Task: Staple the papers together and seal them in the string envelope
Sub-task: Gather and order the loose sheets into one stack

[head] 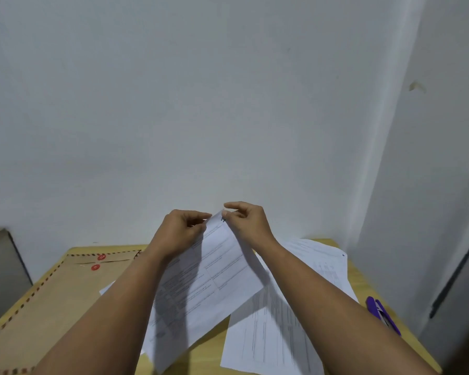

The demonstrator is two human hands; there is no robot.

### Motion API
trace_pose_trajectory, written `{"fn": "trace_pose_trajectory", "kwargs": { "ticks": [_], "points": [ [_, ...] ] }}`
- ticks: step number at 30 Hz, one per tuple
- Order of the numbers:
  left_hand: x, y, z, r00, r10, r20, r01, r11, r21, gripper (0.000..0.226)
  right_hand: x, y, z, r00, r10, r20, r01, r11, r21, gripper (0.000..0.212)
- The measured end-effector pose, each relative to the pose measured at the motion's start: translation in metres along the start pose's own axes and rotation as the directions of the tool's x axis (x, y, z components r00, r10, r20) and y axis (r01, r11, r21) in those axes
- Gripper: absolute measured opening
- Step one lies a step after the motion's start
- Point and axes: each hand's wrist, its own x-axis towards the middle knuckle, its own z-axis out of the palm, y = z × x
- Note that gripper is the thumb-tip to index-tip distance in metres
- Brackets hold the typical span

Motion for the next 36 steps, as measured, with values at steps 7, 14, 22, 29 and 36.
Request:
{"fn": "trace_pose_trajectory", "kwargs": {
  "ticks": [7,14,22,29,36],
  "points": [
    [0.001,-0.005,0.001,0.999,-0.051,0.006,0.05,0.998,0.036,0.03,-0.011,0.026,0.009,0.996,-0.085,0.03,0.088,0.987,-0.131,0.032],
    [-0.007,-0.003,0.007,0.998,-0.009,0.056,0.001,0.989,0.148,0.027,-0.021,0.025,0.007,0.997,0.024,0.08,-0.019,0.998,-0.058,0.032],
    [-0.008,0.005,0.027,0.995,0.014,0.103,-0.028,0.989,0.144,0.032,-0.025,0.023,-0.019,0.996,0.065,0.064,-0.061,0.997,-0.05,0.034],
    [-0.005,0.001,0.048,0.985,0.006,0.172,-0.038,0.982,0.184,0.031,-0.025,0.031,-0.081,0.953,0.295,0.068,-0.273,0.935,-0.227,0.053],
    [-0.012,0.004,0.066,0.976,0.034,0.216,-0.075,0.98,0.186,0.027,-0.054,0.073,-0.196,0.787,0.553,-0.274,-0.61,0.627,-0.485,0.029]
  ]
}}
